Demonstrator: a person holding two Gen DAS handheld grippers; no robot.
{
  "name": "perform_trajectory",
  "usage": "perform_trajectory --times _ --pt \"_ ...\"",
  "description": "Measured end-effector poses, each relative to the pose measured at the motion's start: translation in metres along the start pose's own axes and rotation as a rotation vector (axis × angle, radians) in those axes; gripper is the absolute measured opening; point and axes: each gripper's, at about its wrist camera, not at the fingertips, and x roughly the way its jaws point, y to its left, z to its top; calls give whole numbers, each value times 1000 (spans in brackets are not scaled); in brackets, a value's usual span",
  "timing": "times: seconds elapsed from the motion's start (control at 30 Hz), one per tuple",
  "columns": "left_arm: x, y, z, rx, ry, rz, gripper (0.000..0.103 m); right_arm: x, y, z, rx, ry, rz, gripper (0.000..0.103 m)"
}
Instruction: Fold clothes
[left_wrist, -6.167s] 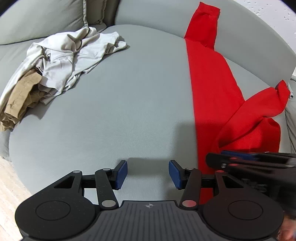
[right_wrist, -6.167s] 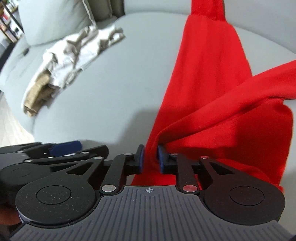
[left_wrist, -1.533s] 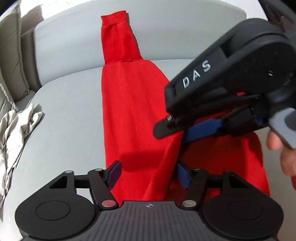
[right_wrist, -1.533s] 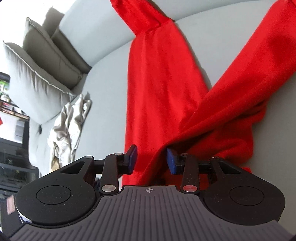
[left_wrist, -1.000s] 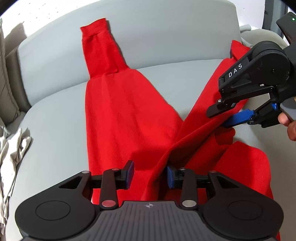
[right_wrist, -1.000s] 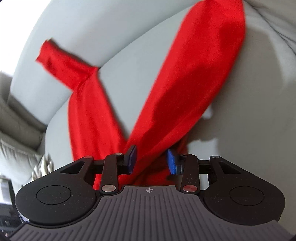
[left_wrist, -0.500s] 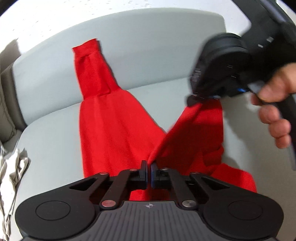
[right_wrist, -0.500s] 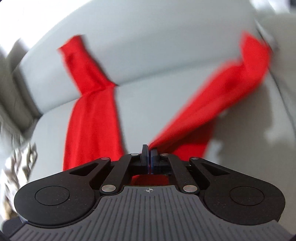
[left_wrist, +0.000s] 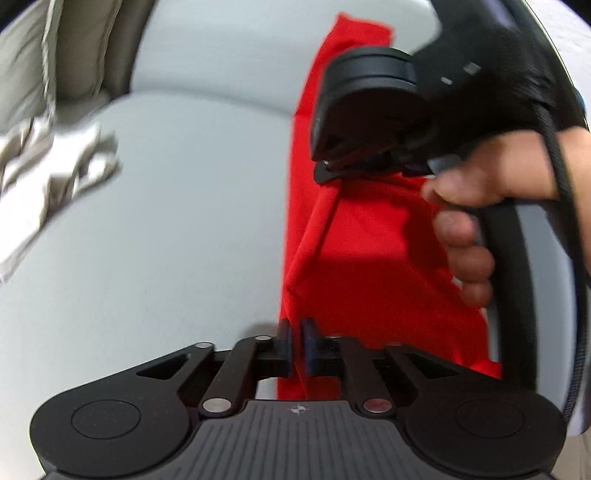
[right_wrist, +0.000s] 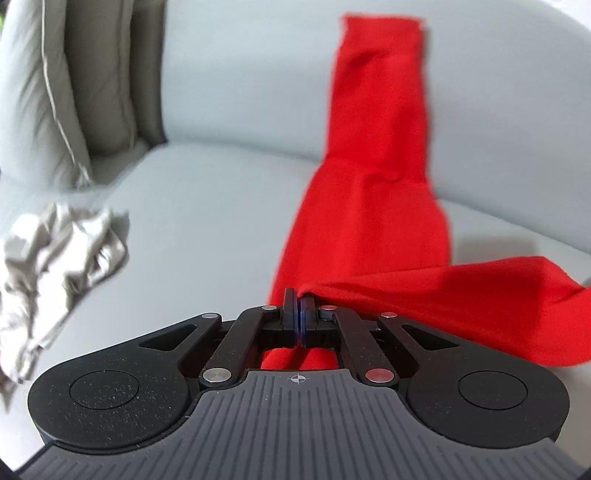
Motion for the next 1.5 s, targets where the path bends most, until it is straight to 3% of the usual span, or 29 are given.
perform_trajectory --times 0.1,0.17,0.23,0.3,0.33,0.43,0.5,0.6,0.7,0.8,0.93,1.07,1.17,1.23,1.3,1.33,1.4,1.5 --pt "1 9 6 -26 -39 21 23 17 9 -2 4 33 11 27" --pt "-1 16 17 -39 -70 57 23 5 3 -5 25 26 40 37" --pt "-2 20 26 -27 -74 94 25 -10 -5 -6 45 21 63 52" --pt "-13 25 31 15 -83 183 26 -23 -12 -8 56 18 70 52" --pt "-21 27 31 12 -81 191 26 -47 -25 -14 74 8 82 53" --pt "-50 32 19 -22 -60 82 33 -86 -47 -38 96 12 104 53" --pt "-70 25 8 3 -24 19 43 -105 -57 -55 104 23 116 52" --pt "-90 19 -16 36 21 4 54 -139 -68 -98 112 53 151 52" --pt "-98 20 -41 32 100 -30 54 -159 -68 -139 130 80 177 52" --pt "-110 23 -64 85 124 -43 55 -171 -61 -176 162 98 192 51" --pt "-116 19 -88 151 114 -13 67 -182 -50 -214 157 99 188 50" --pt "-105 14 -104 160 124 36 57 -183 -47 -237 146 128 157 50" --pt "-113 7 -107 163 92 17 1 -179 -49 -251 157 178 129 50" --pt "-124 -2 -107 185 37 -2 1 -176 -49 -258 135 210 110 50" --pt "-146 -12 -111 234 -60 26 1 -175 -46 -260 107 208 104 50" --pt "-148 -11 -113 217 -59 49 1 -175 -45 -261 95 207 100 50" --pt "-137 0 -120 134 26 129 1 -172 -45 -262 99 210 98 51" --pt "-120 12 -127 76 131 142 6 -172 -43 -262 90 209 92 52"
